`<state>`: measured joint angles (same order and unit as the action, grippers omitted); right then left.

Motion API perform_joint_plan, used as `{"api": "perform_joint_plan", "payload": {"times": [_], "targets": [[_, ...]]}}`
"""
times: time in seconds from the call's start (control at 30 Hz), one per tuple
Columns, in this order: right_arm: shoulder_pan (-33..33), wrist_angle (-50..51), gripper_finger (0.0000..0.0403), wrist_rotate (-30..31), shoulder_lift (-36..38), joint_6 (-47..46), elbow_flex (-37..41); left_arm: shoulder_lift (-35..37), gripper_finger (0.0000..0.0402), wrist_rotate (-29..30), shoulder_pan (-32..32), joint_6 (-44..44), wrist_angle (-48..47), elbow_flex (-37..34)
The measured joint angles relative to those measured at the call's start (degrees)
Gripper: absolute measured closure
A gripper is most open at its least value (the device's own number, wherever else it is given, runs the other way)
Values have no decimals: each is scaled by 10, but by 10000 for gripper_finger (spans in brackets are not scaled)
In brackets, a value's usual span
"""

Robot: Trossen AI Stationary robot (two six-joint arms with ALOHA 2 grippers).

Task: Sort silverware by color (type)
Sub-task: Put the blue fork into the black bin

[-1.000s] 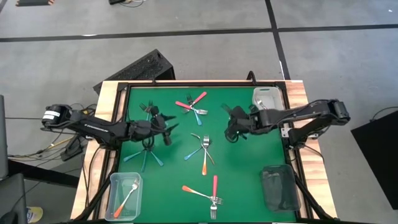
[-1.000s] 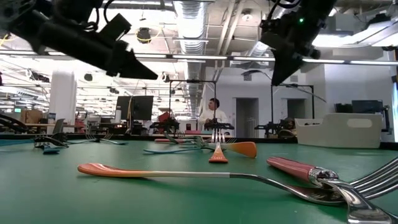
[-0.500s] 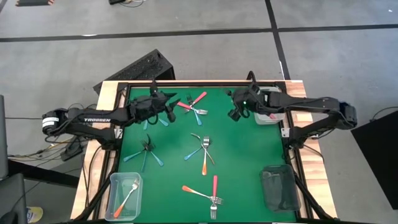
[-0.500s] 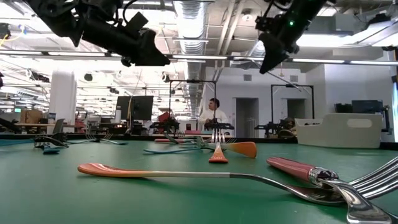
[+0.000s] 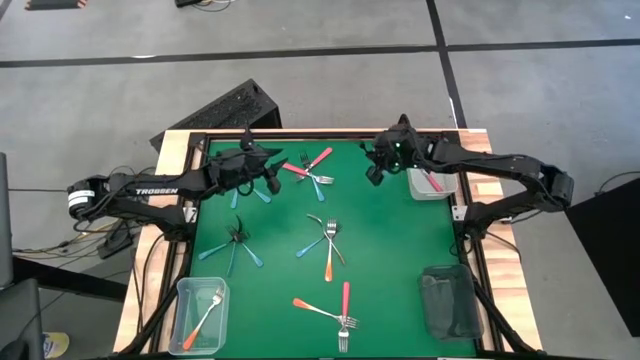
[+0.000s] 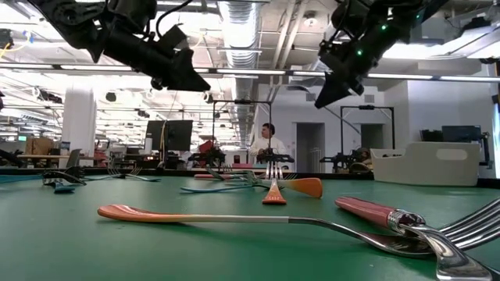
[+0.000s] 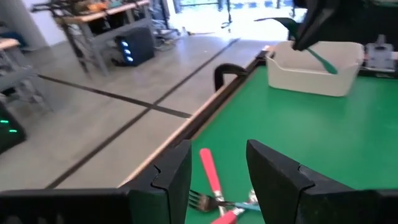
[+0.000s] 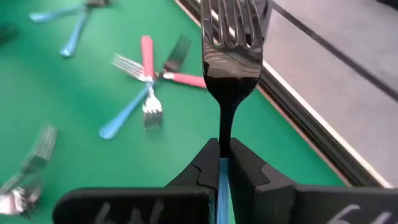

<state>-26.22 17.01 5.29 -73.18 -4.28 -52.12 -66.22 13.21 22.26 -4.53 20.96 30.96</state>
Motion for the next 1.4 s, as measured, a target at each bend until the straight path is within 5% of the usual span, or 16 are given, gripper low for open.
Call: {"api": "perform_joint_plan", "payload": {"times": [0.3, 0.47, 0.73, 1.23, 1.4], "targets": [[62, 26, 368, -24, 5, -87, 0, 0, 261, -10, 0, 12, -69, 0], [125, 100, 368, 22, 14, -184, 0, 0, 261, -16, 0, 13, -74, -1], [302, 237, 368, 160, 46, -401, 0, -2, 261, -79, -23, 20, -75, -1], [604, 354, 368, 188, 46, -783, -28, -7, 261, -82, -162, 46, -62, -1], [696, 386, 368, 216, 45, -908, -30, -7, 261, -12, -217, 52, -96, -1]]}}
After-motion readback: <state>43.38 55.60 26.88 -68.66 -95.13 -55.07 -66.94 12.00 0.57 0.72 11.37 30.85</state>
